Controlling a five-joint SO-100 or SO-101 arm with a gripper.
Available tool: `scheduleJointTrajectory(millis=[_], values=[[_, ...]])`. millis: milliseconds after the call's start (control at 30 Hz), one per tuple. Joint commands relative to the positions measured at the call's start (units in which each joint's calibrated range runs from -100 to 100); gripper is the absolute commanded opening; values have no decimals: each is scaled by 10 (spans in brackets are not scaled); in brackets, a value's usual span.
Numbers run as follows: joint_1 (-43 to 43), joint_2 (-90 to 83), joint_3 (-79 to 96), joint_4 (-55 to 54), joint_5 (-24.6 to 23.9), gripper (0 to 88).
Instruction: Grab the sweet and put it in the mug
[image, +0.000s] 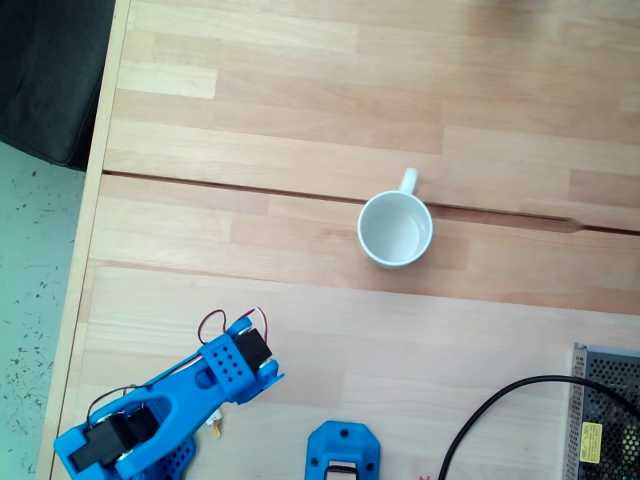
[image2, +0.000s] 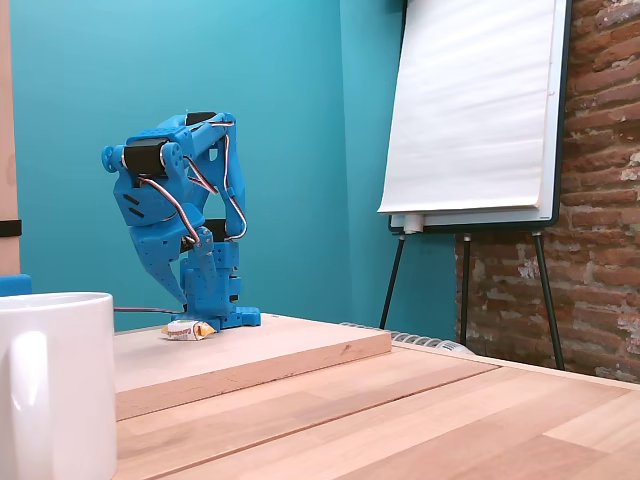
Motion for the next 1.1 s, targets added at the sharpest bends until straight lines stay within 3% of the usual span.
scheduleJointTrajectory(millis=[0, 233, 800, 1067], values=[[4, -2, -10, 3, -1, 204], [6, -1, -7, 3, -5, 208], [6, 58, 17, 3, -126, 208], [3, 66, 39, 3, -145, 208]])
